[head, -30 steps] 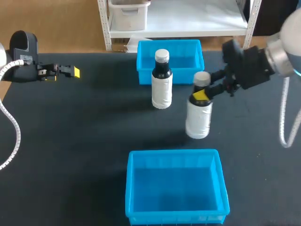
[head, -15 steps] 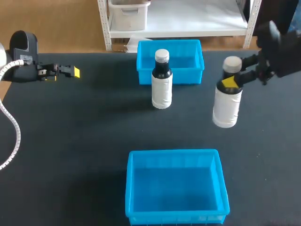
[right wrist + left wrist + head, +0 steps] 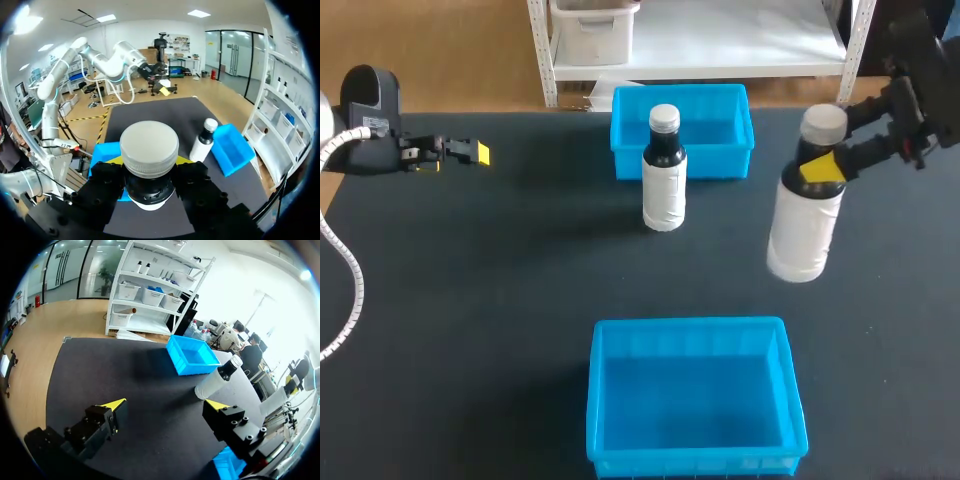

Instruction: Pick up the bottle, and place it in the far bin if it is heavy, or in the near bin if it is light.

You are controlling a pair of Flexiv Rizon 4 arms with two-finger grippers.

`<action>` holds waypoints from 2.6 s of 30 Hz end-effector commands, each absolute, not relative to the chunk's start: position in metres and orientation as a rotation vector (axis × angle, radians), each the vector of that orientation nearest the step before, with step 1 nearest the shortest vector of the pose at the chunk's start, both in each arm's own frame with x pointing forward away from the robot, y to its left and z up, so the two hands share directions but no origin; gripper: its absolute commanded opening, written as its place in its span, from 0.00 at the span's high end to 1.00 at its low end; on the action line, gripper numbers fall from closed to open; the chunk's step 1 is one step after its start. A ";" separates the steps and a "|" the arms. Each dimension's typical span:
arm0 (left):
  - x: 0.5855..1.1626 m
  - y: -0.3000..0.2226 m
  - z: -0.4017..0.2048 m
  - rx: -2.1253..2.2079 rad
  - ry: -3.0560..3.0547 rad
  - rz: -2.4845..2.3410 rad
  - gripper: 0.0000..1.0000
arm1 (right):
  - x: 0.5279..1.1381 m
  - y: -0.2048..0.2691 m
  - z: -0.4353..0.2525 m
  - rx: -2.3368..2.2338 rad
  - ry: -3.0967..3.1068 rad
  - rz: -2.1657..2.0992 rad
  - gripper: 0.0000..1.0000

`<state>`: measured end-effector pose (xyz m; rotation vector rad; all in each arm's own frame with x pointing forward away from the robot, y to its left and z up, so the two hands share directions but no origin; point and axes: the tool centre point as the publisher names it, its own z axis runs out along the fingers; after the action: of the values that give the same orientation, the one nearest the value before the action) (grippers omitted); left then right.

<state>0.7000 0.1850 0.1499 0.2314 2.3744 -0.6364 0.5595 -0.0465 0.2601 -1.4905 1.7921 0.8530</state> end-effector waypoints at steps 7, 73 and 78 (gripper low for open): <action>0.700 0.185 0.150 0.231 2.374 -0.636 0.00 | 0.521 0.030 0.263 -1.632 1.679 0.971 0.68; 0.700 0.185 0.150 0.231 2.374 -0.636 0.00 | 0.458 0.125 0.139 -1.965 1.383 1.186 1.00; 0.700 0.185 0.150 0.231 2.374 -0.636 0.00 | 0.458 0.126 0.136 -1.975 1.381 1.189 1.00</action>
<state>0.7000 0.1849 0.1499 0.2315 2.3744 -0.6364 0.4559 0.1243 0.1378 -1.9729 1.3846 1.1836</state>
